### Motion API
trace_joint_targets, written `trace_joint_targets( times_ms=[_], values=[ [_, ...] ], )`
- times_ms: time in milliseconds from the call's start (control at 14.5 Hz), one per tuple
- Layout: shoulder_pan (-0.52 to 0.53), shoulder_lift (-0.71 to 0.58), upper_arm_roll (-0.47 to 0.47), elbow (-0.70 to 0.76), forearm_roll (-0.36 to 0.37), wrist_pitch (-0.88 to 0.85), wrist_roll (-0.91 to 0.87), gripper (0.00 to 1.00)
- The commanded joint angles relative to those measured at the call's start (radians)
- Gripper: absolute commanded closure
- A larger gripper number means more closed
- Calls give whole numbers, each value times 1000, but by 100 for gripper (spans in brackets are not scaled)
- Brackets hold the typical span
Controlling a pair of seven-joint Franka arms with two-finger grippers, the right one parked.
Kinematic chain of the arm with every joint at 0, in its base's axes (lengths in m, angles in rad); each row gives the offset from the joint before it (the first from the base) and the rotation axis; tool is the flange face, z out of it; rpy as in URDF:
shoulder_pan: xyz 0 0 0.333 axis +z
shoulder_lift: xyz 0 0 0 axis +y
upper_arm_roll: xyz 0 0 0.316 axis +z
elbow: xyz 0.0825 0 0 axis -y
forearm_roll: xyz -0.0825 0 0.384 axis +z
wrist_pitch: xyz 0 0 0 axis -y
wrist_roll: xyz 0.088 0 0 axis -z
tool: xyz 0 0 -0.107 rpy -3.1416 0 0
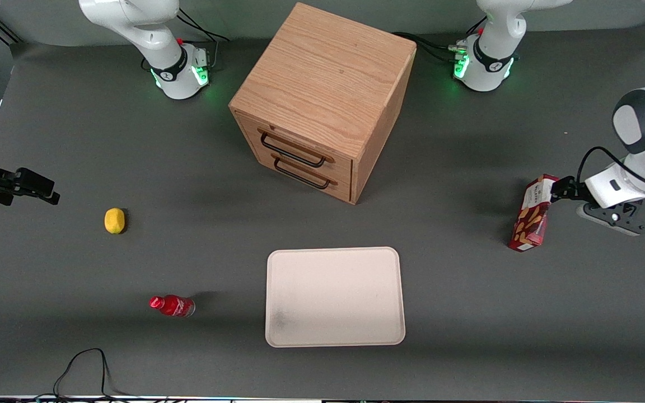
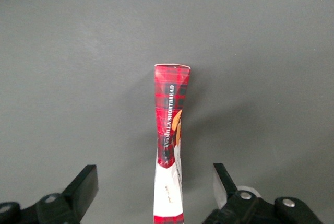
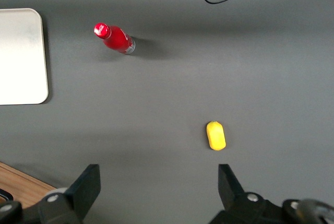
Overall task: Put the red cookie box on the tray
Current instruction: 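Lower the open left gripper over the box and close on it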
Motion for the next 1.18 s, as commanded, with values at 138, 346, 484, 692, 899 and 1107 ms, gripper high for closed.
trace_joint_targets(
  times_ms=[138,346,484,692,899,1107],
  values=[
    [12,74,0,-18,-40,87,88,2],
    [15,163,0,-18,-89,185,153,2],
    [15,219,0,-18,-94,242,155,2],
    [13,228,-1,-19,-109,244,156,2],
    [12,230,-1,-23,-114,239,155,4],
    [12,228,-1,-26,-115,238,155,37]
  ],
)
